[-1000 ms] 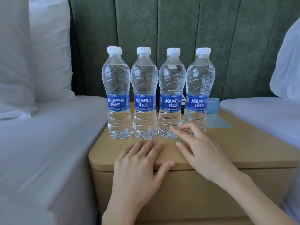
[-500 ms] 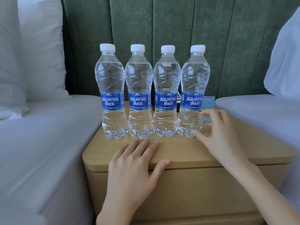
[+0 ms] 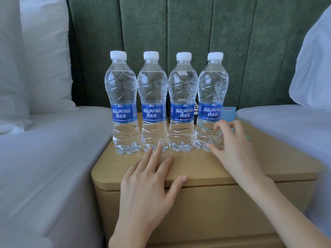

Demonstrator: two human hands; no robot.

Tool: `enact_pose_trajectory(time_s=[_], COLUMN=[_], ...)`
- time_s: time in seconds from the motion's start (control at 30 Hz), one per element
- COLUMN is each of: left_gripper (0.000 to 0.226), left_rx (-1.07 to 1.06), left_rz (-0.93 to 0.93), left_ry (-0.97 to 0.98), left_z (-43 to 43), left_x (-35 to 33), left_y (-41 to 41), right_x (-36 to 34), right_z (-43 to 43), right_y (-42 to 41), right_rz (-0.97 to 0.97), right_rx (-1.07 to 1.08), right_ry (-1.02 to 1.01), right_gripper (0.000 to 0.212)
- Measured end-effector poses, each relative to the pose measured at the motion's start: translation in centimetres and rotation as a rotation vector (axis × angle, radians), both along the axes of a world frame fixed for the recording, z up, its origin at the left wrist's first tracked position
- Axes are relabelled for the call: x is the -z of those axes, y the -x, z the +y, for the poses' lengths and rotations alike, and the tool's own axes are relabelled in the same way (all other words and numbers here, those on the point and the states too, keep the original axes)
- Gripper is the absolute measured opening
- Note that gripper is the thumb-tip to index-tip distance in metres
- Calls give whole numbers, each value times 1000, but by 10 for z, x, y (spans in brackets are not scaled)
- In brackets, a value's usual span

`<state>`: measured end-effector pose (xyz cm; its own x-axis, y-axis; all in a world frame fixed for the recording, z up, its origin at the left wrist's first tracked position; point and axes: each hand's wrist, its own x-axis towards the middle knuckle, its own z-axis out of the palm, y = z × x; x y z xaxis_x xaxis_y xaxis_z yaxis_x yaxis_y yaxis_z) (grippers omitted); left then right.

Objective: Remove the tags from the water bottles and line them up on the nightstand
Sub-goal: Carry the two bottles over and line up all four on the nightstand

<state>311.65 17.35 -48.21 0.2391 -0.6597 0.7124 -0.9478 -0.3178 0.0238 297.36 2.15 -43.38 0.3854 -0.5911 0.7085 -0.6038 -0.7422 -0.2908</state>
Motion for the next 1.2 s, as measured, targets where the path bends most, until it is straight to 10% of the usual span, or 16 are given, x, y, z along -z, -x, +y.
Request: enact_pose_trajectory(time_s=[0.7,1.2], left_gripper=[73,88], left_rx=[-31,-209], left_rz=[100,172], left_ry=[-83,-6], left_z=[6,11], left_x=[-10,-3], left_y=[5,-20], right_x=[7,16], right_z=[5,35], right_y=[3,-39], right_rz=[-28,204], right_rx=[27,-376], right_ry=[116,245], right_gripper=[29,42])
